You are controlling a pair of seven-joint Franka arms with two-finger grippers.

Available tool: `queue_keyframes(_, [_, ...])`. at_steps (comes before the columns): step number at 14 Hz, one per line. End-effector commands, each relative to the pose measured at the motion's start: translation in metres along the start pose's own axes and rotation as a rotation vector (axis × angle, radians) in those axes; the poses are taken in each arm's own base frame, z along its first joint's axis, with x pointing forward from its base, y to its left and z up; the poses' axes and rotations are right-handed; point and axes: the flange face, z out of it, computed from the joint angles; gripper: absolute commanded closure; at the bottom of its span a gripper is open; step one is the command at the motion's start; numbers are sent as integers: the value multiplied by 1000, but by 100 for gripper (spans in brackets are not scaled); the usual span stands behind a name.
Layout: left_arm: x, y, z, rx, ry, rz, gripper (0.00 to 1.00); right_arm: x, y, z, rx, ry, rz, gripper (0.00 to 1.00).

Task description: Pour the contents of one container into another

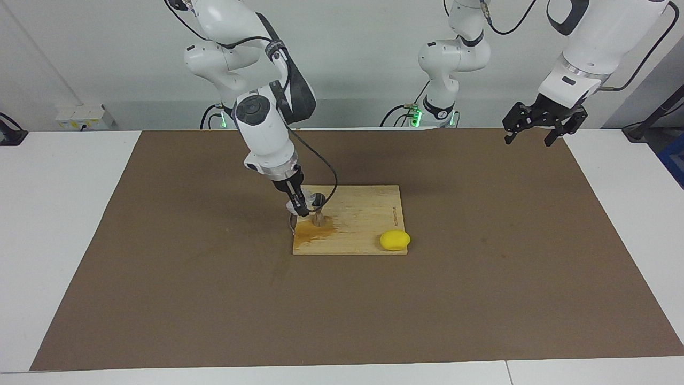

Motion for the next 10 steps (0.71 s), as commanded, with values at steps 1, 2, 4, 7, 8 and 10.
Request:
queue_keyframes(1, [-8,-1,0,13,-11,10,0,-10,3,-8,23,55,-34,100])
queue_keyframes(2, [-8,-1,0,13,-11,8,0,-10,3,-9,26,85,-47,100])
queue_keyframes(4, [-8,-2,0,13,-11,8,0,-10,4,-15,34,109,-55,100])
queue_keyframes(7, [-8,0,0,13,-11,10,0,-11,4,-15,36,112,-58,100])
queue_keyframes(8, [-8,0,0,13,-11,11,0,-11,4,-16,38,113,-59,100])
queue_keyframes(10, [-8,0,0,13,-11,10,0,-10,4,-17,38,103,-47,100])
